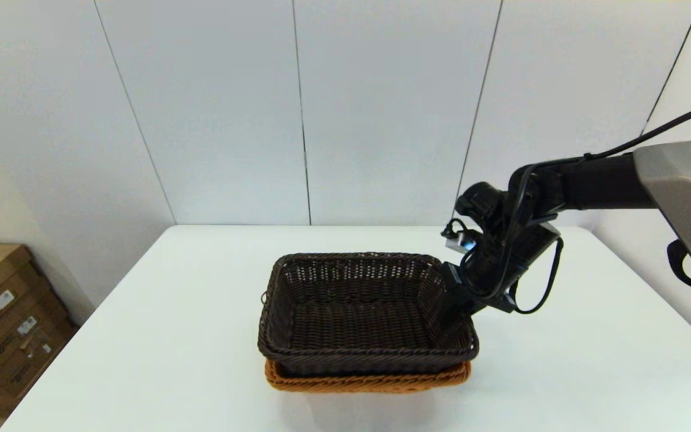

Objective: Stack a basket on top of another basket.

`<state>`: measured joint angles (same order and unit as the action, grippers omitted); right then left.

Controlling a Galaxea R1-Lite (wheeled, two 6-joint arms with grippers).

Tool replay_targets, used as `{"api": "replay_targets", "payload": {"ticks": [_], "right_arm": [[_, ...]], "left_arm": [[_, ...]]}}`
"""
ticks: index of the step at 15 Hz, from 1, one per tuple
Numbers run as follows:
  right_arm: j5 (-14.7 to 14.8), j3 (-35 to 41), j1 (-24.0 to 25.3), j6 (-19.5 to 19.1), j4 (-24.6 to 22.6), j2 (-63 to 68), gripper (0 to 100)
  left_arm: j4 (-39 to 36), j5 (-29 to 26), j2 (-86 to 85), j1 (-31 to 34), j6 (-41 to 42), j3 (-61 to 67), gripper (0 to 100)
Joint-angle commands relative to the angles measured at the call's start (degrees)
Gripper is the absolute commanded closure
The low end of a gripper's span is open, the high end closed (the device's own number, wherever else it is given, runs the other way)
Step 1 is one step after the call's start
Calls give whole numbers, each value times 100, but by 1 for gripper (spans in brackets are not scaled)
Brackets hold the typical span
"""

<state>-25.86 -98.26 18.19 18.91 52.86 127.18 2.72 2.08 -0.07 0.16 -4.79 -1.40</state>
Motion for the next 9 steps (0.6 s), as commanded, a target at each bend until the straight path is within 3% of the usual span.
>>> {"api": "replay_targets", "payload": {"ticks": [1,9], "right_arm": [[-7,-45,-17,16,23,-45,0],[2,-115,-105,8,40,-809,0]], "left_arm": [[1,2,-1,2,-4,0,0],[1,2,-1,2,-4,0,0]]}}
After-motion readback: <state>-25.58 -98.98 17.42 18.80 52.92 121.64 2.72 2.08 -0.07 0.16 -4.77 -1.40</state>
